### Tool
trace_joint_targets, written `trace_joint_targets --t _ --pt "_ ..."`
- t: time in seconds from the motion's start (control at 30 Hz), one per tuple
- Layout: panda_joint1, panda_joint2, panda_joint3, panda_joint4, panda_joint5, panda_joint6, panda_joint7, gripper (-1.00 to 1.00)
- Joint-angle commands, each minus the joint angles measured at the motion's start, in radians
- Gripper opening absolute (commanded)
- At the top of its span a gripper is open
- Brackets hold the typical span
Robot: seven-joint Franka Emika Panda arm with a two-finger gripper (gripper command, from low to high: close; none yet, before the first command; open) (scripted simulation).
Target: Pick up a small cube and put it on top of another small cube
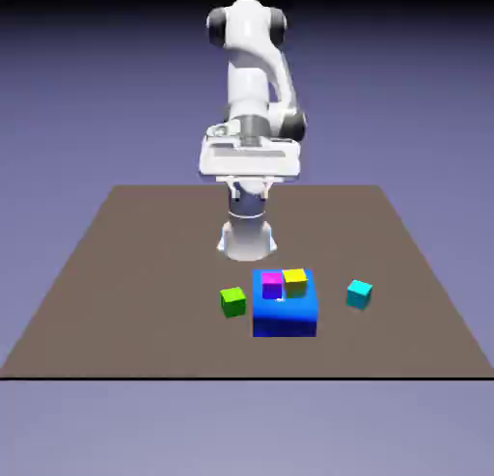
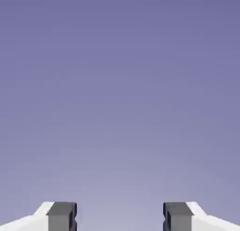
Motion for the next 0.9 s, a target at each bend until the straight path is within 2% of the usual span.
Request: trace_joint_targets --t 0.0,0.6,0.87 --pt "0.022 0.036 0.012 -0.004 -0.022 0.013 0.007 0.00" --pt "0.405 0.657 0.219 -0.064 -0.392 0.233 0.134 0.00" --pt "0.657 0.911 0.027 0.024 -0.200 0.400 0.000 0.00"
